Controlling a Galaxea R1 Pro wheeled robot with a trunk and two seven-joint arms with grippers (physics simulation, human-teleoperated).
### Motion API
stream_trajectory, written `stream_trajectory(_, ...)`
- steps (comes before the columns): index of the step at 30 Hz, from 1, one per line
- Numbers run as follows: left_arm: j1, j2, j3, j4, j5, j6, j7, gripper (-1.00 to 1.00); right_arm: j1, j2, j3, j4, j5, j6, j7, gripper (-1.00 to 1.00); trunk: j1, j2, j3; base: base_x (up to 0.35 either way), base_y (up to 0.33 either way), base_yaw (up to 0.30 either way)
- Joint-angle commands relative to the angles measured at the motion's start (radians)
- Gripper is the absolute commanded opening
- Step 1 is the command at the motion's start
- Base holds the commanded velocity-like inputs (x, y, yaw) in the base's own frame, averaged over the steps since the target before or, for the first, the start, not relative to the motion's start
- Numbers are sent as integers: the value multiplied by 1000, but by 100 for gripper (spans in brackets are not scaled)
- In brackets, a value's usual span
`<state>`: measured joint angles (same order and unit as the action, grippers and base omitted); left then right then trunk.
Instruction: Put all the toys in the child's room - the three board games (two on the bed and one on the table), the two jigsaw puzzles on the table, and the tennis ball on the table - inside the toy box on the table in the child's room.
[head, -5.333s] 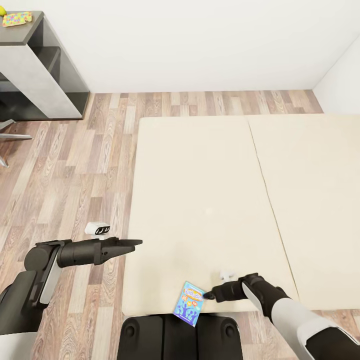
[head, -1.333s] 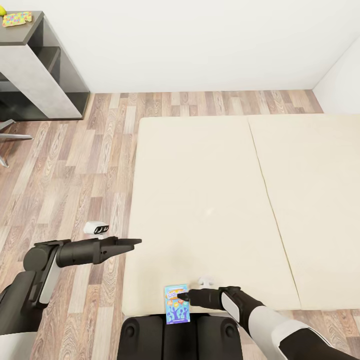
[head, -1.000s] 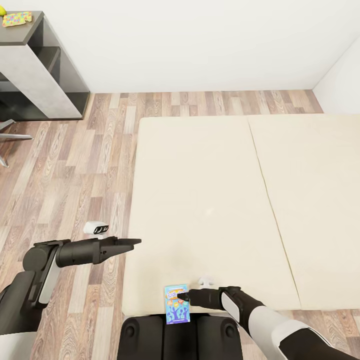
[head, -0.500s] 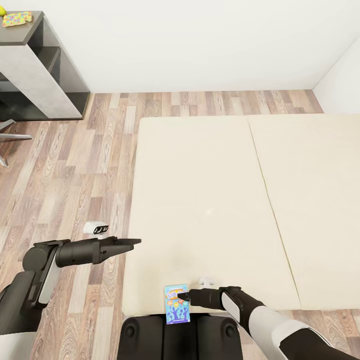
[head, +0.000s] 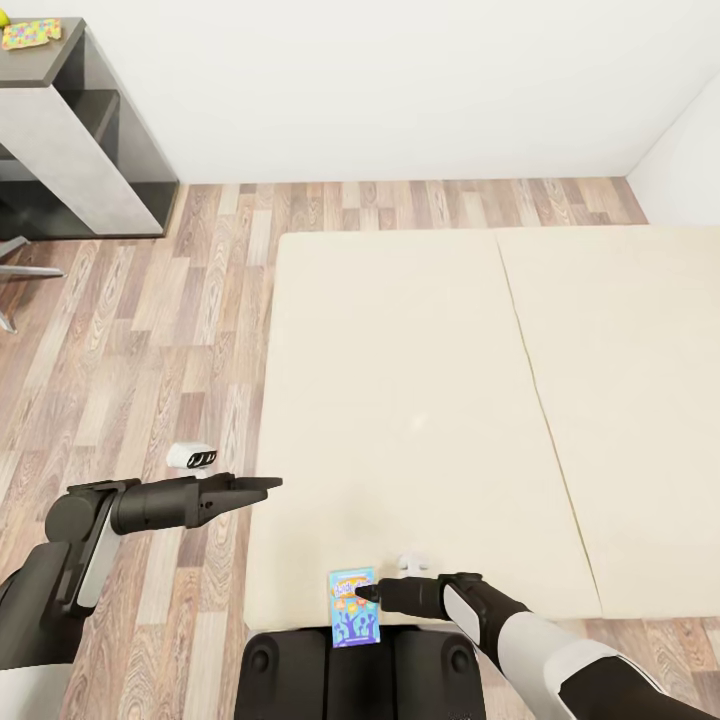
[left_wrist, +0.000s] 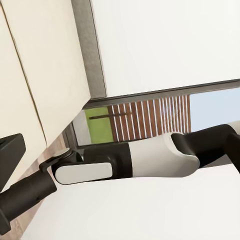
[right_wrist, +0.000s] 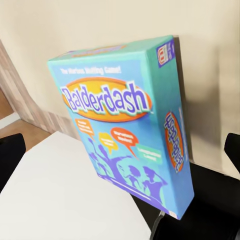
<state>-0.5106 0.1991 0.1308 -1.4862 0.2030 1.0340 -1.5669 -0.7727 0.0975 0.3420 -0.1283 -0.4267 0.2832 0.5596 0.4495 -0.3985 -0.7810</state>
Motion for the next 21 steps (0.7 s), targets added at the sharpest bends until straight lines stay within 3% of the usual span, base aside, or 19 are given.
stream_trajectory(1, 0, 0, 0, 0, -1, 11, -4, 100, 0, 0, 5, -1, -10, 7, 0, 100, 1, -2, -2, 0, 0, 0)
stream_trajectory(21, 0, 0, 0, 0, -1, 11, -4, 100, 0, 0, 6, -1, -9, 5, 6, 100, 1, -2, -34, 0, 0, 0)
